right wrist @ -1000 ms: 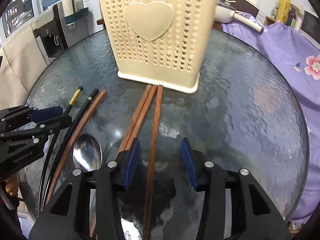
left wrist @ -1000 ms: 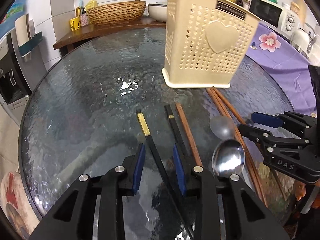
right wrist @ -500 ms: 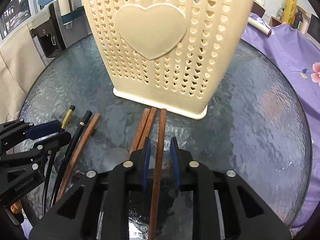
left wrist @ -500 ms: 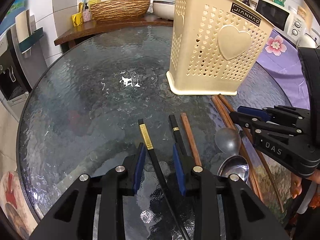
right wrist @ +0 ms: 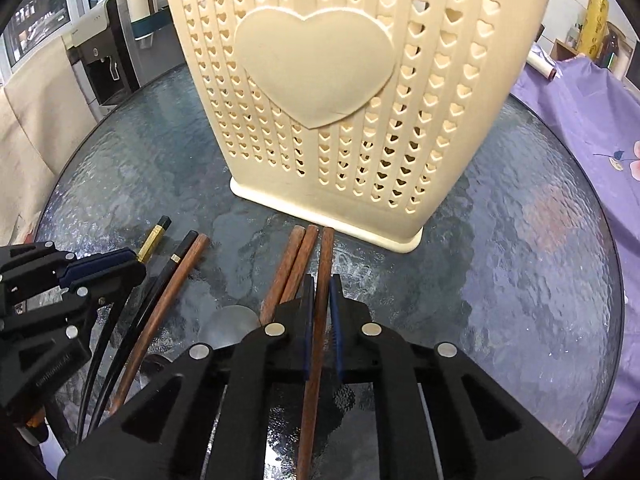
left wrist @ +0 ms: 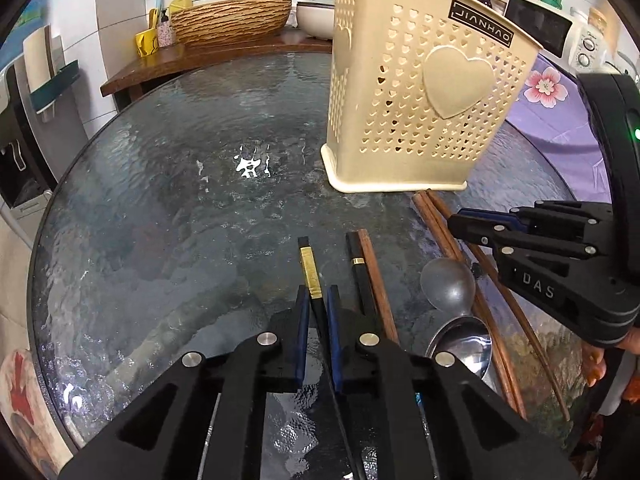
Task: Organize utensils
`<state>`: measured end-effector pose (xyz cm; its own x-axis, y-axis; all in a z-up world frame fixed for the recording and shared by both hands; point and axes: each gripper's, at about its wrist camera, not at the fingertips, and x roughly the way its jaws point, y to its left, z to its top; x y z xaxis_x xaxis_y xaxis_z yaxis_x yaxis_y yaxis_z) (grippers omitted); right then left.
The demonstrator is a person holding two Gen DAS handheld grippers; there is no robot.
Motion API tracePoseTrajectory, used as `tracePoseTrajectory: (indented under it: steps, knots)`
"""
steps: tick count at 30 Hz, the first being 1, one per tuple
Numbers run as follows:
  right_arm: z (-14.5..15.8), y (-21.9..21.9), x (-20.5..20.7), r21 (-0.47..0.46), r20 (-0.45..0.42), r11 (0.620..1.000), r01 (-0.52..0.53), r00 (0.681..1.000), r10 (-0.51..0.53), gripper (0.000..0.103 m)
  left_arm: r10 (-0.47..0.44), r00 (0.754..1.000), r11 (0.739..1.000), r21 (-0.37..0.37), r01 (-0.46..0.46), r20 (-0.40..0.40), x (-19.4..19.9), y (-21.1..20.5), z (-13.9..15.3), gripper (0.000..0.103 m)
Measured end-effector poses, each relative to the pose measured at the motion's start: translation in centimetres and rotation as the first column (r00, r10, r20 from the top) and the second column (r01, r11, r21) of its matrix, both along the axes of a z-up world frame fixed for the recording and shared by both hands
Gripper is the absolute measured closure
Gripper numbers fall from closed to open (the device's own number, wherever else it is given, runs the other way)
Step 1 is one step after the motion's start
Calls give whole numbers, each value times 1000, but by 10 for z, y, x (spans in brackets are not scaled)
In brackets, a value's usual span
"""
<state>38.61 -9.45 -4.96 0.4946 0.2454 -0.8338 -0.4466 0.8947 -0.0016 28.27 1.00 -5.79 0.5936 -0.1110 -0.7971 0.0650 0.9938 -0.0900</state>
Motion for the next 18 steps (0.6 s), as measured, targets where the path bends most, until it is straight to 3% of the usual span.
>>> tracePoseTrajectory:
  steps: [11,18]
  knots:
    - [4,-24,-18,94,45,996,10,999,-14,96,8,1000,1000,-15,-8,11,5,0,3,96]
    - [25,-50,-32,190,111,982,2,993,-24,96,7,994,999,-39,-2,106,-6,1,33,96]
